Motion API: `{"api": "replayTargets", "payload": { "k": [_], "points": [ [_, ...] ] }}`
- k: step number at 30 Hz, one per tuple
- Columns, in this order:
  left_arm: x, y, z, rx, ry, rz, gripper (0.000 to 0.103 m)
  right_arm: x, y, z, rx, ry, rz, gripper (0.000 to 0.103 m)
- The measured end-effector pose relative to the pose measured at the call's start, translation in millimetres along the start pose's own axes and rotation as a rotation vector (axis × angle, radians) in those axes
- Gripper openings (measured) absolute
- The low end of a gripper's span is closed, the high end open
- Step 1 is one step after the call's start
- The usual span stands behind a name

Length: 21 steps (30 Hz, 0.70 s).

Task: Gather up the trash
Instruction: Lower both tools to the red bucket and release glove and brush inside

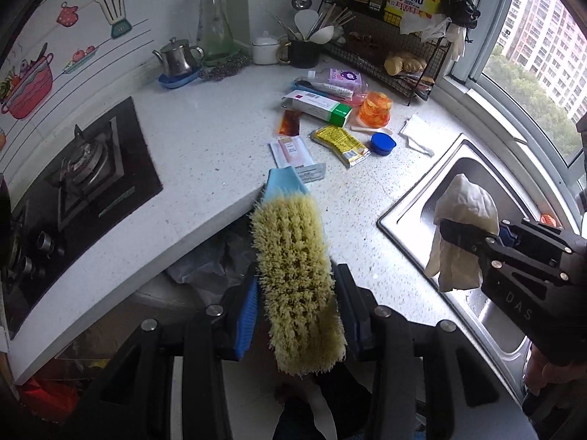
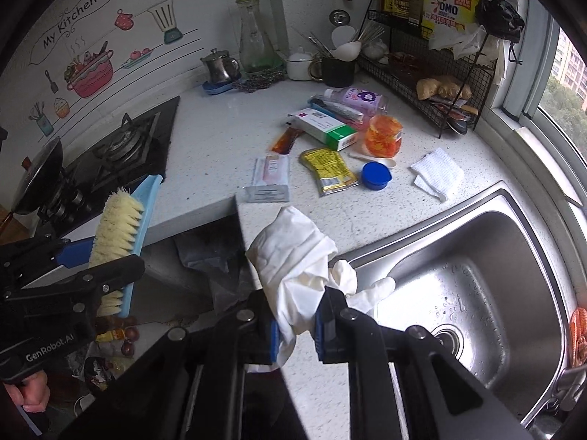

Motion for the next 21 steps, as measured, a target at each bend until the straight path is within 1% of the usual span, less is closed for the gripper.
{"api": "replayTargets", "payload": {
  "k": [5,9,11,13,16,21],
  "points": [
    [43,33,-26,-0.009,-0.001,-0.010,0.037,27,48,-7,-0.031,0.012,-0.022,0.013],
    [78,55,-26,-0.014,0.028,-0.030,0.037,55,76,3,-0.049,0.042,-0.038,0.013],
    [98,64,-18,-0.011,0.059,-0.047,0.037,69,84,12,-0.050,0.061,-0.038,0.013],
    [117,69,-6,-0.008,0.099,-0.064,0.037,85,89,28,-0.060,0.095,-0.040,0.013],
    [143,72,16,-0.007,0.151,-0.068,0.037,107,92,55,-0.049,0.135,-0.054,0.013],
    [179,68,71,0.020,0.219,-0.059,0.037,141,81,106,-0.042,0.191,-0.016,0.013]
  ]
}}
Point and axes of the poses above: each gripper's, at about its wrist camera, not at the fingertips, and z roughly the way its jaws point, y to its left, x to its underside, the point moved 5 cm from there along z, roughly the way its jaws point, and after that the axes turned 7 degrees about -x, right-handed, at the moved point
